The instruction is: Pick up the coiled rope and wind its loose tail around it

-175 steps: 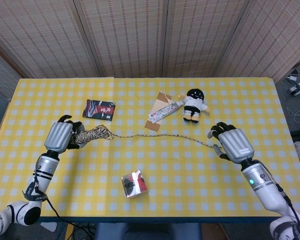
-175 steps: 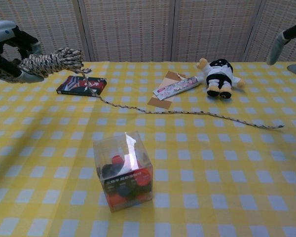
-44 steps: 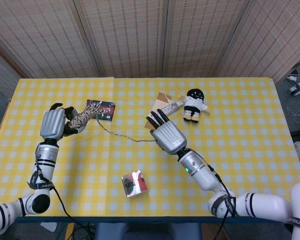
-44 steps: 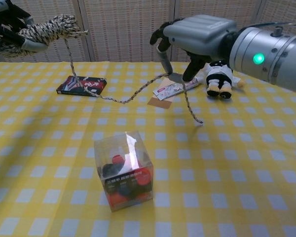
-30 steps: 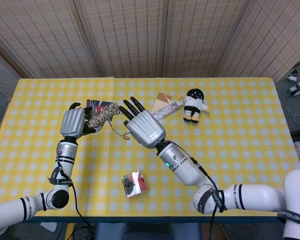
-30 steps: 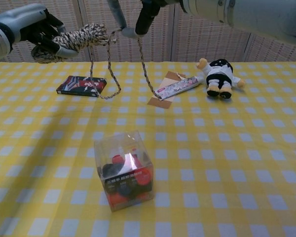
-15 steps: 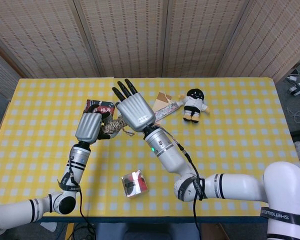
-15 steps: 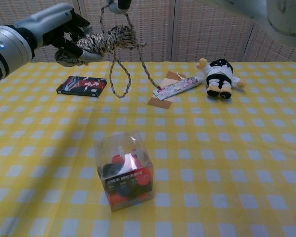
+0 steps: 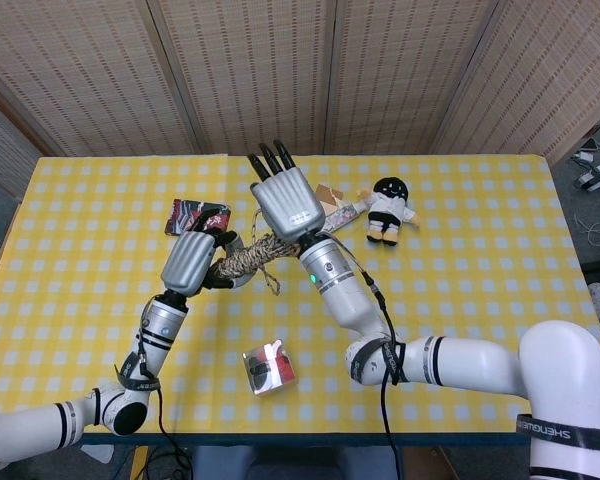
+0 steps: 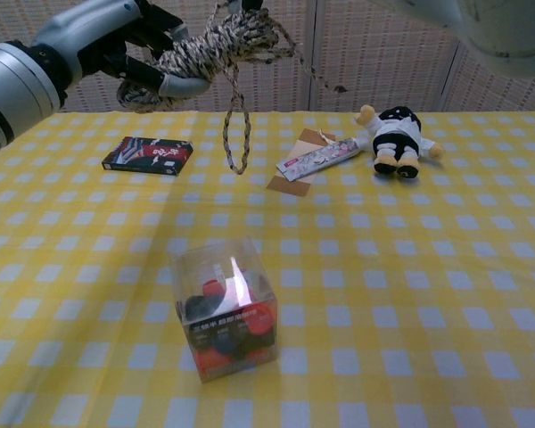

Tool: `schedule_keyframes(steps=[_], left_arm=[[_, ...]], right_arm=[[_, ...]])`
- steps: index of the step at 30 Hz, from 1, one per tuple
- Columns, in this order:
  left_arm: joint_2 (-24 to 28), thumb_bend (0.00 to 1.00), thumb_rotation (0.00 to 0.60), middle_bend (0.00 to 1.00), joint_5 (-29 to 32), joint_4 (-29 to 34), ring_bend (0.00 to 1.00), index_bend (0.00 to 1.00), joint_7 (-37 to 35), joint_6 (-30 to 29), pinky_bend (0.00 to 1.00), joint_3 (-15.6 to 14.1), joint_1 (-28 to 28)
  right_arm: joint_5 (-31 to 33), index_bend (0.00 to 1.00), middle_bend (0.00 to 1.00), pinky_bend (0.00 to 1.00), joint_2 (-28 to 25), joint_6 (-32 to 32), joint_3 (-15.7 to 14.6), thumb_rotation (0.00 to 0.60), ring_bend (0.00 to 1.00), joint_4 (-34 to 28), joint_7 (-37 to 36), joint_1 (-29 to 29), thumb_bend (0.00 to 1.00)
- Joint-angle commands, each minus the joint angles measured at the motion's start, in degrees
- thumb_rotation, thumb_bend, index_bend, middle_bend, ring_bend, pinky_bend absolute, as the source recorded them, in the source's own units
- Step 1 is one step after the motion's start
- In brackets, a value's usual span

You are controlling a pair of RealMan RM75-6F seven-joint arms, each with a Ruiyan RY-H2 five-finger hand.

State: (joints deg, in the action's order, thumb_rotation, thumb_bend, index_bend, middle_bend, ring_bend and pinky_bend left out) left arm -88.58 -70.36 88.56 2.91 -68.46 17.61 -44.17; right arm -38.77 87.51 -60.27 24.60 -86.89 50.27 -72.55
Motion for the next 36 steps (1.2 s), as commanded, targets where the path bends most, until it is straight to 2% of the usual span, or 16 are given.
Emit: schedule_keyframes(steps=[1,12,21,36], left_arm=[[0.9,0.29,0.486,0.74,-3.6,-0.1,0.51,0.76,-3.9,-1.6,0.09,-0.6,1.2],[2.8,0.29,0.494,0.74,-6.6,3.7,0.51,0.75,-12.2,-3.6,0.09,0.0,3.2],[4.0,0.29,0.500,0.74,-4.4,6.3,0.51,0.75,-14.7,-3.3,0.09,2.4,3.6],[7.0,0.29,0.519,0.74,3.0,7.5,0.51,0.76,-17.3,-2.5,0.09,7.0,5.2]], right_arm=[[0.1,0.61,0.14,0.00,-0.7,0.2,-0.7,0.600,0.00,0.6,-1.7,0.8,0.43],[-1.6,0.61,0.14,0.00,-3.7,1.6,-3.2,0.600,0.00,1.9,-8.7,4.8,0.43],[-3.5,0.61,0.14,0.00,-4.0,3.1,-6.7,0.600,0.00,3.1,-11.1,7.0,0.43],[-6.6,0.62,0.15,0.00,-1.7,5.2,-13.9,0.600,0.00,7.4,-9.5,9.7,0.43]])
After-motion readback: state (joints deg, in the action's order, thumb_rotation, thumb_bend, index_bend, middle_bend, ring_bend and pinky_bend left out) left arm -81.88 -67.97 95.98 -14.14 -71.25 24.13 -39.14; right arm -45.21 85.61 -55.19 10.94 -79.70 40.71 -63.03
